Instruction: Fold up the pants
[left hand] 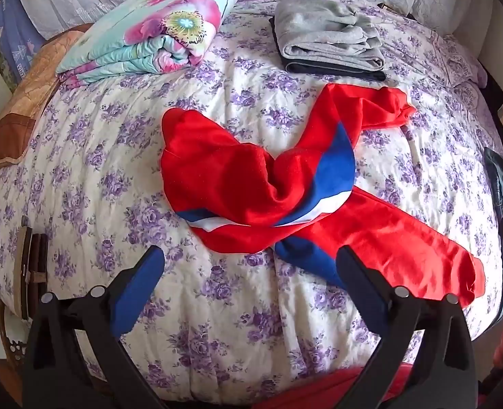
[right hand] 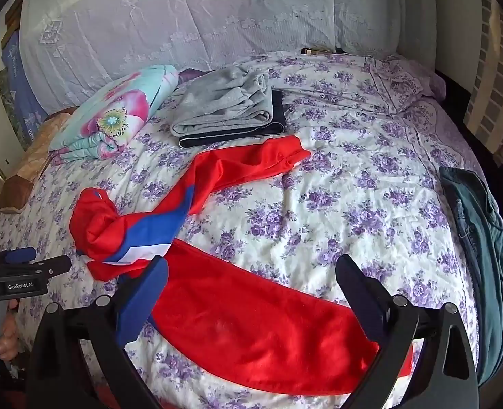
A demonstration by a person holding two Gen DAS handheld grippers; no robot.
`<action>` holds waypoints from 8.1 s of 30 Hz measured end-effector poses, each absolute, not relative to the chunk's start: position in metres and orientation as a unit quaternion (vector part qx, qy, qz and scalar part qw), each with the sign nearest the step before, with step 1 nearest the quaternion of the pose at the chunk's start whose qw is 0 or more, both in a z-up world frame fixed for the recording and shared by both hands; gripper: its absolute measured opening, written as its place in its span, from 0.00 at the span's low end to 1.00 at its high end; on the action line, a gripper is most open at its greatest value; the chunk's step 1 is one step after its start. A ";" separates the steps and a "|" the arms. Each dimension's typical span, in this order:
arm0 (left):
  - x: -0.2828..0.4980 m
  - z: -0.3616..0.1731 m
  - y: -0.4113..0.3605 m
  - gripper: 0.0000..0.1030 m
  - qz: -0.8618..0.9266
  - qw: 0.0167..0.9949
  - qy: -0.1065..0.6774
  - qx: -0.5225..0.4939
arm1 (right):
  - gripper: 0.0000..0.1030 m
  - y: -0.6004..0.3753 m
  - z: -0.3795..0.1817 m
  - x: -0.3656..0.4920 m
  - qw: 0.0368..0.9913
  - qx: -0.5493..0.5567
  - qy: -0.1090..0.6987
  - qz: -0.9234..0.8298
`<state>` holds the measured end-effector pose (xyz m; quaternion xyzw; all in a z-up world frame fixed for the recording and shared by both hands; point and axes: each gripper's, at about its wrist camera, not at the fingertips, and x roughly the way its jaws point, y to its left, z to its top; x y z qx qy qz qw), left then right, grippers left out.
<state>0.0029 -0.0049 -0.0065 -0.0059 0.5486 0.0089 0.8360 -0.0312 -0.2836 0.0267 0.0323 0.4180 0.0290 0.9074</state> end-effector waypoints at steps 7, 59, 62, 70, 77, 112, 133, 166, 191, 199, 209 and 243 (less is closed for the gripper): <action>0.004 -0.005 -0.010 0.95 0.008 0.838 0.546 0.009 | 0.96 -0.283 0.025 -0.033 0.908 0.032 0.416 0.027; 0.010 -0.015 -0.007 0.95 0.012 0.833 0.552 0.018 | 0.96 -0.283 0.012 -0.020 0.898 0.036 0.439 0.025; 0.010 -0.015 -0.007 0.95 0.012 0.834 0.552 0.019 | 0.96 -0.283 0.012 -0.019 0.898 0.036 0.439 0.025; 0.015 -0.013 -0.007 0.95 0.015 0.831 0.555 0.020 | 0.96 -0.283 0.010 -0.016 0.896 0.035 0.442 0.025; 0.016 -0.015 -0.007 0.95 0.015 0.830 0.557 0.020 | 0.96 -0.283 0.008 -0.015 0.895 0.035 0.445 0.026; 0.000 -0.106 0.099 0.95 0.069 0.711 0.664 -0.222 | 0.08 -0.237 -0.070 0.111 0.769 0.304 0.507 0.240; 0.096 -0.085 -0.066 0.95 -0.149 0.729 0.645 -0.172 | 0.08 -0.453 -0.072 -0.017 0.780 0.444 0.440 0.018; -0.058 0.166 0.110 0.08 -0.016 0.899 0.338 -0.276 | 0.10 -0.330 0.062 0.014 0.794 0.352 0.351 0.351; -0.029 -0.144 0.052 0.16 -0.011 0.656 0.564 -0.501 | 0.50 -0.399 -0.033 0.016 0.766 0.361 0.493 0.201; -0.035 -0.050 0.065 0.09 0.004 0.756 0.497 -0.427 | 0.50 -0.392 -0.062 0.073 0.768 0.353 0.518 0.132; -0.094 0.093 0.130 0.09 0.057 0.837 0.381 -0.389 | 0.58 -0.379 -0.062 0.112 0.775 0.357 0.508 0.119; 0.112 -0.020 0.142 0.45 0.056 0.781 0.544 -0.301 | 0.44 -0.515 -0.083 0.048 0.805 0.426 0.406 -0.073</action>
